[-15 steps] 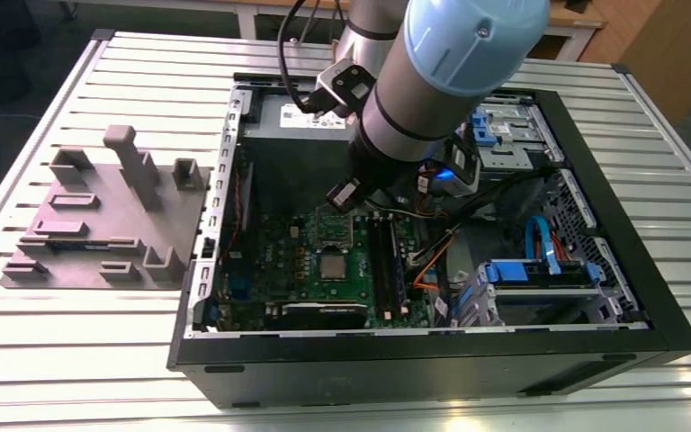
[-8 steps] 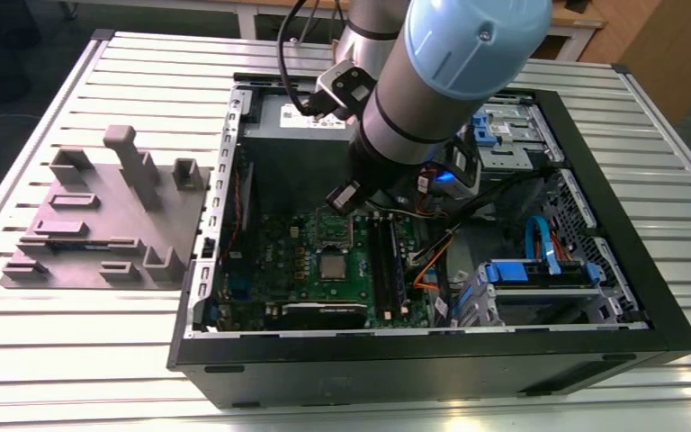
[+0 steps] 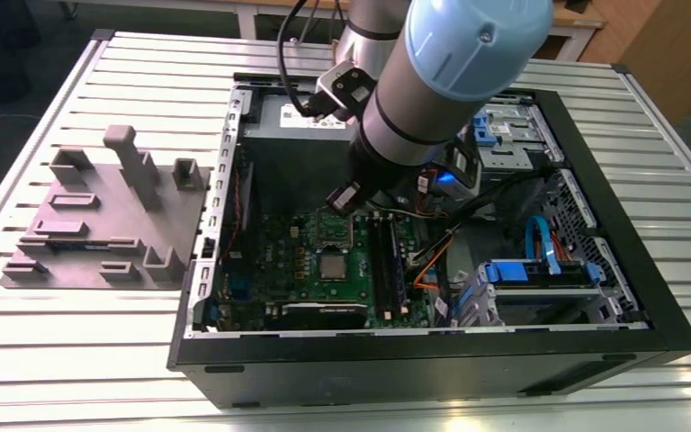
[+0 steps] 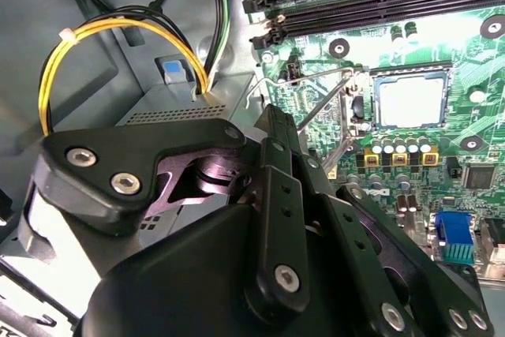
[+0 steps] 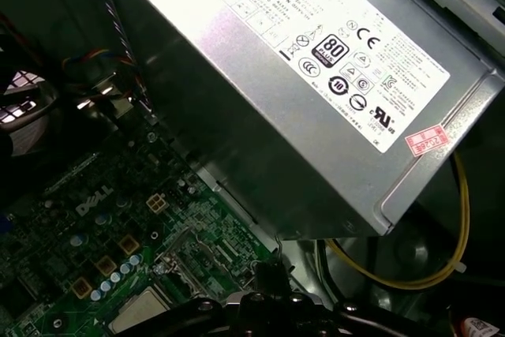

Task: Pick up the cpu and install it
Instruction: 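Close the cpu cover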

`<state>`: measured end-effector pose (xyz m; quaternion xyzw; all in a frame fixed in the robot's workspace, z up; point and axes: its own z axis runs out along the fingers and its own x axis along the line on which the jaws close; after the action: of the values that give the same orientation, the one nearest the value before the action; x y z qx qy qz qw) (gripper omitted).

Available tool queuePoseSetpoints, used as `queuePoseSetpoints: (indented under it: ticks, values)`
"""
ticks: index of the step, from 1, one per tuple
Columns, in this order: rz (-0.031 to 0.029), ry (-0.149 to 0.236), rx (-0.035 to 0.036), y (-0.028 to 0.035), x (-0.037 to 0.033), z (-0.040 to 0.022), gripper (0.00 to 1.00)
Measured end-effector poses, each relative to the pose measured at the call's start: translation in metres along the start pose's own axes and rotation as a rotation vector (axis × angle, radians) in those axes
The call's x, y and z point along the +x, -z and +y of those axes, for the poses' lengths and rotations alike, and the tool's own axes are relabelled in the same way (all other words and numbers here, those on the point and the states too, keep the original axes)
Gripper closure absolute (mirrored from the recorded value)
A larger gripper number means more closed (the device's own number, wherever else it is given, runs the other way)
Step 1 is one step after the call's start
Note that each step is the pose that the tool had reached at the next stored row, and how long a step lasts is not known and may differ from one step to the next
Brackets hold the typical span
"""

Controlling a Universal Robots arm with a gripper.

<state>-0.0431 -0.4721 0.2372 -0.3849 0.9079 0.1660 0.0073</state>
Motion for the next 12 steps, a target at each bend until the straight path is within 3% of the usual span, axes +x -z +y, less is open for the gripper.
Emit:
queuePoseSetpoints:
  ticks: [12]
  values:
    - [0.0008,0.0,0.0007,0.0014,0.0026,-0.0024,0.89]
